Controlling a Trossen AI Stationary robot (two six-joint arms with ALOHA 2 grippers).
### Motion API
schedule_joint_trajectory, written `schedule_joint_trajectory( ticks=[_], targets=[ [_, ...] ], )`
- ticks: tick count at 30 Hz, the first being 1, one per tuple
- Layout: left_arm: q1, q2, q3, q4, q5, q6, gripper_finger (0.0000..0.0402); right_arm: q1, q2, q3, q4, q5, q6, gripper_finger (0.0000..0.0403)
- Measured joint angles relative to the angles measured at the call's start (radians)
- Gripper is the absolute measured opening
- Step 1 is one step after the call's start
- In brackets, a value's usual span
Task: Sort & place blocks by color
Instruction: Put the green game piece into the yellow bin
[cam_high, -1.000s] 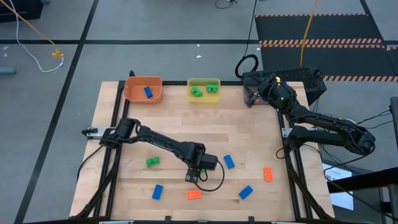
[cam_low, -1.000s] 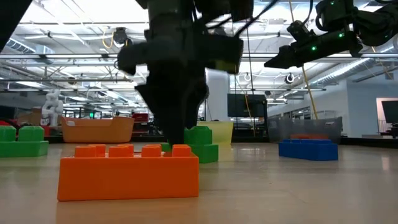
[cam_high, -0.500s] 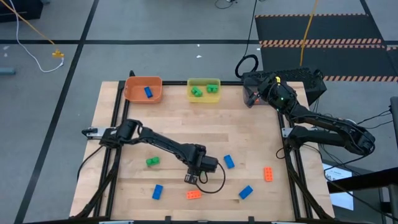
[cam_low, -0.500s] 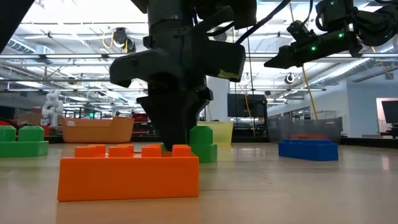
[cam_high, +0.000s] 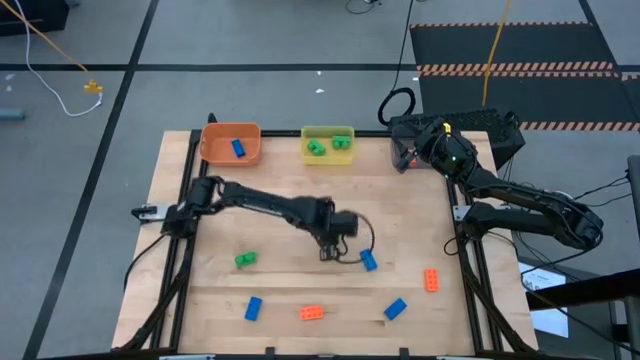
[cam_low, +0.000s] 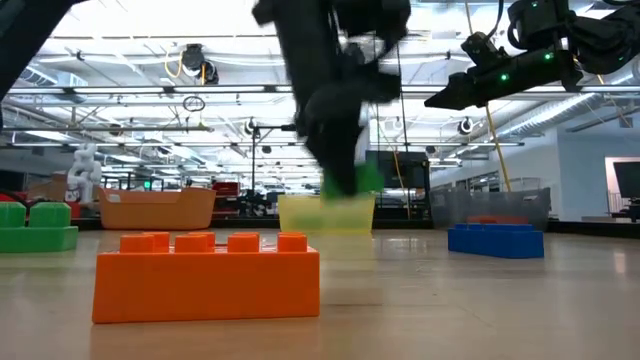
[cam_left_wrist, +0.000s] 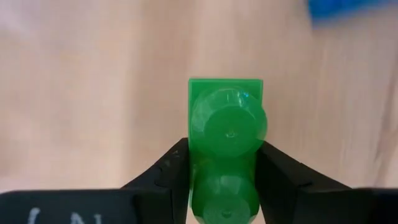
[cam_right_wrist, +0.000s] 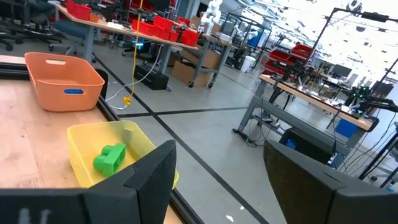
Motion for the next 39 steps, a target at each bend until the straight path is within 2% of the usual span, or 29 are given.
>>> schedule_joint_trajectory(
  ticks=[5, 8, 15, 23, 28, 34, 37, 39],
  targets=[
    [0.098, -0.109, 0.051, -0.003, -0.159, 0.057, 0.0135, 0.0, 0.0, 0.0, 0.002, 0.0, -0.004, 0.0235],
    [0.183, -0.156, 0.078, 0.001, -0.213, 0.075, 0.0135, 0.0, -0.001, 0.0, 0.002, 0.0, -0.003, 0.0235],
    [0.395, -0.179, 0.078, -0.004, -0.202, 0.089, 0.0135, 0.005, -0.001, 0.0, 0.002, -0.001, 0.002, 0.0235],
    [0.569, -0.181, 0.072, 0.002, -0.116, 0.086, 0.0137, 0.005, -0.001, 0.0, 0.009, -0.001, -0.002, 0.0235],
    [0.612, -0.181, 0.072, 0.002, -0.074, 0.077, 0.0162, 0.004, -0.001, 0.0, 0.011, -0.001, -0.004, 0.0235],
    [0.602, -0.181, 0.072, 0.034, -0.065, 0.087, 0.014, 0.004, -0.001, 0.0, 0.011, -0.001, -0.004, 0.0235],
    [0.592, -0.181, 0.072, 0.067, -0.057, 0.097, 0.0141, 0.004, -0.001, 0.0, 0.011, -0.001, -0.004, 0.0235],
    [0.587, -0.181, 0.072, 0.087, -0.049, 0.103, 0.0156, 0.004, -0.001, 0.0, 0.01, -0.001, -0.004, 0.0235]
  ],
)
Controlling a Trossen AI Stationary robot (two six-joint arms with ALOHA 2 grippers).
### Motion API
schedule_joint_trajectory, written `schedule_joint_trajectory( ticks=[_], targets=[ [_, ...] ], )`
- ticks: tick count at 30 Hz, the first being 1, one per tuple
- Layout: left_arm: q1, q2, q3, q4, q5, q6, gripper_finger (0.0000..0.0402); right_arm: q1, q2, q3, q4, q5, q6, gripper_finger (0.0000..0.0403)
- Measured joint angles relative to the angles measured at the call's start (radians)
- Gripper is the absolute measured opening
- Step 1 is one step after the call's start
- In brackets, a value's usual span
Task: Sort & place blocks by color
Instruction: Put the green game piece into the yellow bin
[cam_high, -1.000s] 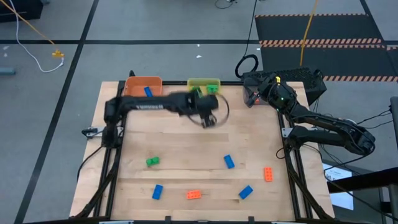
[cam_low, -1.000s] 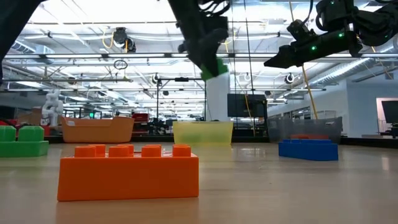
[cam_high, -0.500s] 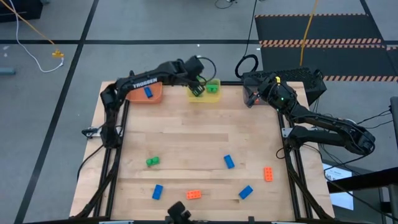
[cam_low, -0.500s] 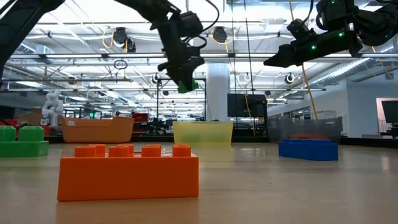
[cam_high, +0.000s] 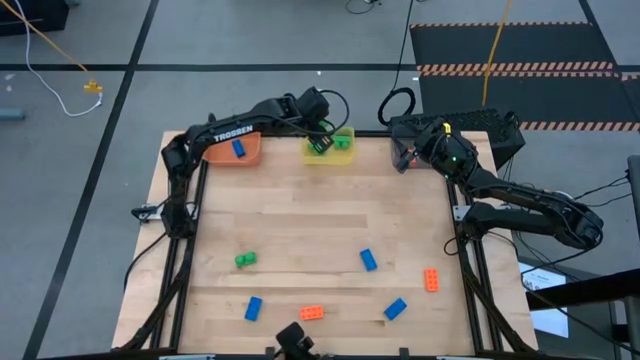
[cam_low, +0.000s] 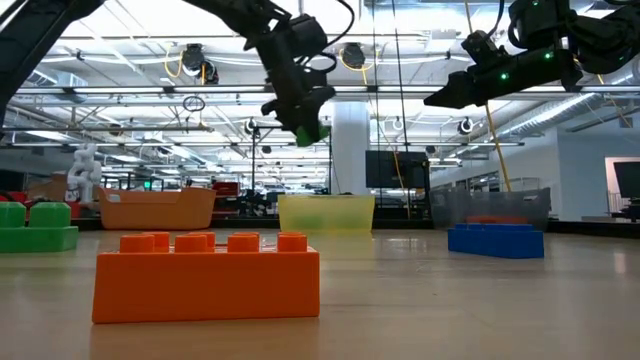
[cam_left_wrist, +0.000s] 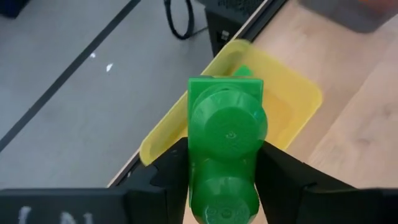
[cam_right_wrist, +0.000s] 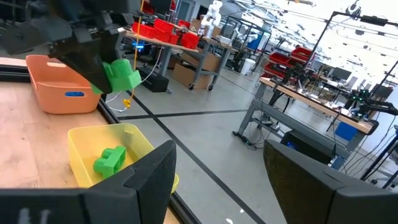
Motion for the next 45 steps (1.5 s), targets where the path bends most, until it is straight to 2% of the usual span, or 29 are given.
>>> schedule_joint_trajectory(
  ticks=[8, 15, 21, 31, 37, 42, 45],
  targets=[
    [-0.014, 0.022, 0.0, -0.01, -0.001, -0.016, 0.026, 0.0, 0.0, 0.0, 0.0, 0.0, 0.0, 0.0235],
    [-0.017, 0.053, 0.0, -0.013, 0.013, -0.017, 0.0301, 0.0, 0.0, 0.0, -0.001, 0.0, 0.0, 0.0235],
    [-0.018, 0.077, 0.0, 0.007, 0.023, -0.009, 0.0302, 0.0, 0.0, 0.0, -0.001, 0.0, 0.0, 0.0235],
    [-0.053, 0.049, 0.0, -0.03, 0.033, 0.007, 0.0269, 0.0, 0.0, 0.0, -0.001, 0.0, -0.019, 0.0235],
    [-0.165, 0.027, 0.001, -0.143, 0.137, -0.018, 0.0256, 0.0, 0.0, 0.0, -0.002, 0.0, -0.021, 0.0235],
    [-0.312, 0.028, 0.001, -0.346, 0.133, -0.08, 0.025, 0.0, 0.0, 0.0, -0.015, 0.0, -0.022, 0.0235],
    [-0.396, 0.028, 0.001, -0.447, 0.091, -0.206, 0.025, 0.0, 0.0, 0.0, -0.023, 0.001, -0.021, 0.0235]
  ],
)
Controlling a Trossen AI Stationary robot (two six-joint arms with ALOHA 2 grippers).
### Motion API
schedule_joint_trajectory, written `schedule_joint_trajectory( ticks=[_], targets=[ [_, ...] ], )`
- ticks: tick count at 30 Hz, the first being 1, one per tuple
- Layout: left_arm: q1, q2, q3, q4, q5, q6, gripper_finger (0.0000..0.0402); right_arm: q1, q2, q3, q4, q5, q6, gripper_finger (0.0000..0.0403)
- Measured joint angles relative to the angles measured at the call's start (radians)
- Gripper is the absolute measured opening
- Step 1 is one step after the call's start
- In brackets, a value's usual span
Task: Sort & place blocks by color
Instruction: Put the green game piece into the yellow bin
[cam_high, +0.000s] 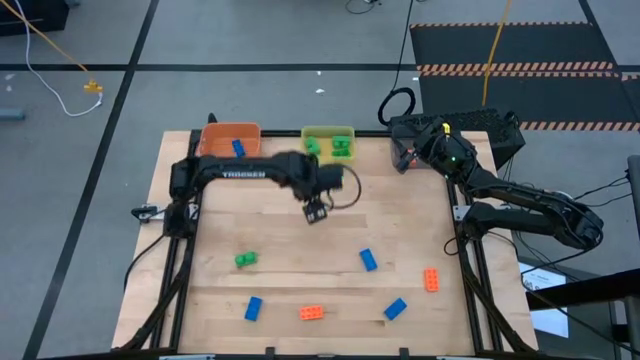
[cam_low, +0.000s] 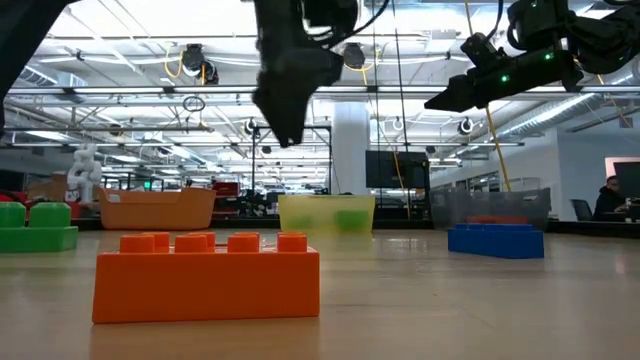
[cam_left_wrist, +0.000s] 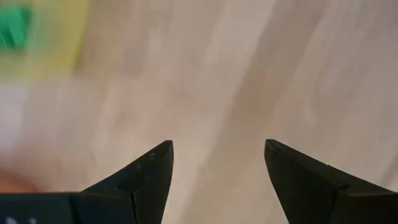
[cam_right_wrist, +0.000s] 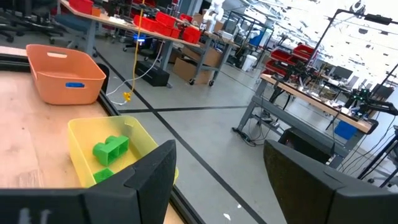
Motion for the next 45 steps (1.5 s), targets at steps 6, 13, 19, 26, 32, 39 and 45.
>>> schedule_joint_trajectory(
  ticks=[6, 13, 19, 26, 32, 39, 45],
  targets=[
    [-0.141, 0.0, 0.0, -0.201, -0.022, -0.297, 0.025, 0.0, 0.0, 0.0, -0.007, 0.0, 0.024, 0.0235],
    [-0.277, 0.0, 0.0, -0.261, -0.024, -0.428, 0.025, 0.0, 0.0, 0.0, 0.031, 0.0, 0.004, 0.0235],
    [-0.363, -0.004, -0.041, -0.141, -0.023, -0.51, 0.025, 0.0, 0.0, 0.0, 0.093, 0.0, -0.001, 0.0235],
    [-0.423, -0.098, -0.186, -0.007, -0.048, -0.579, 0.025, 0.0, 0.0, 0.0, 0.106, 0.0, -0.001, 0.0235],
    [-0.45, -0.332, -0.483, 0.357, -0.08, -0.611, 0.025, -0.002, 0.0, 0.0, 0.115, 0.0, 0.001, 0.0235],
    [-0.483, -0.549, -0.815, 0.393, -0.061, -0.738, 0.025, 0.0, 0.0, 0.0, 0.082, 0.0, 0.027, 0.0235],
    [-0.506, -0.561, -0.899, 0.349, 0.024, -0.736, 0.025, 0.0, 0.0, 0.0, 0.01, 0.0, 0.029, 0.0235]
  ],
)
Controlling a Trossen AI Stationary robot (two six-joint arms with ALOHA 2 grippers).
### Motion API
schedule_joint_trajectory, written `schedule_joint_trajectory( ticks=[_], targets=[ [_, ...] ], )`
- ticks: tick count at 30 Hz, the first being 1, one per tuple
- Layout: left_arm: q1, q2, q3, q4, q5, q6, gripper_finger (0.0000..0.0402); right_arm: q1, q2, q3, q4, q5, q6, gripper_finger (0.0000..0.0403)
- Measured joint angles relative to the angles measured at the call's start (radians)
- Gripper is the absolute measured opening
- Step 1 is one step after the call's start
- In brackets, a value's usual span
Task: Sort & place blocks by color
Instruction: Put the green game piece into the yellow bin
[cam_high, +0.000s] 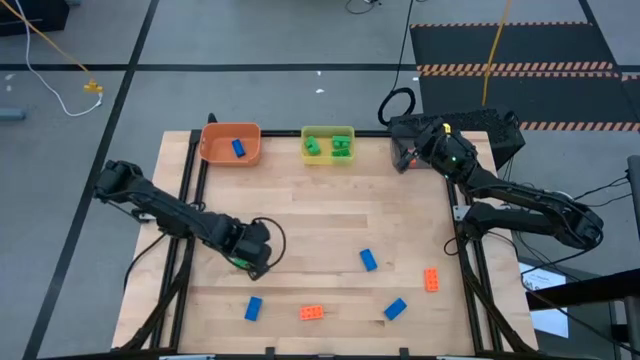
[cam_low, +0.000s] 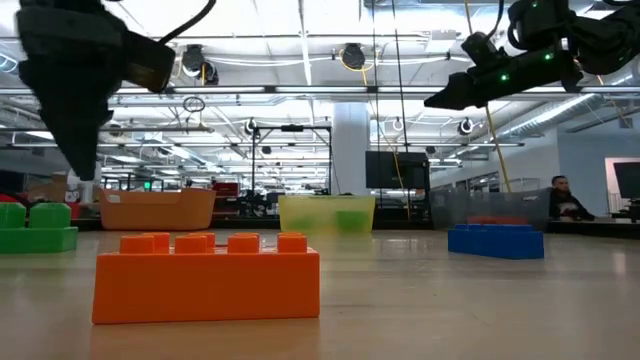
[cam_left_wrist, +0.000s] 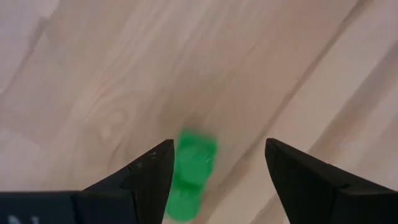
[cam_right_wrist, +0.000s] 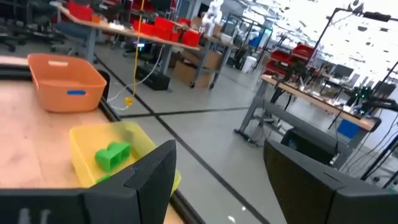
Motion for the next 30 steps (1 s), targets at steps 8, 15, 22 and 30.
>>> schedule_joint_trajectory(
  ticks=[8, 15, 22, 30],
  targets=[
    [-0.024, 0.013, 0.005, -0.103, 0.036, 0.106, 0.025, 0.0, 0.0, 0.0, -0.072, 0.0, 0.0, 0.0235],
    [-0.059, 0.039, 0.005, -0.164, 0.028, 0.158, 0.0251, 0.0, 0.0, 0.0, -0.083, 0.0, 0.0, 0.0235],
    [-0.068, 0.082, 0.006, -0.122, 0.044, 0.159, 0.027, 0.0, 0.0, 0.0, -0.074, -0.001, 0.0, 0.0235],
    [-0.058, 0.222, 0.005, -0.112, 0.053, 0.178, 0.0335, 0.0, -0.002, 0.0, -0.07, -0.002, -0.002, 0.0235]
  ],
)
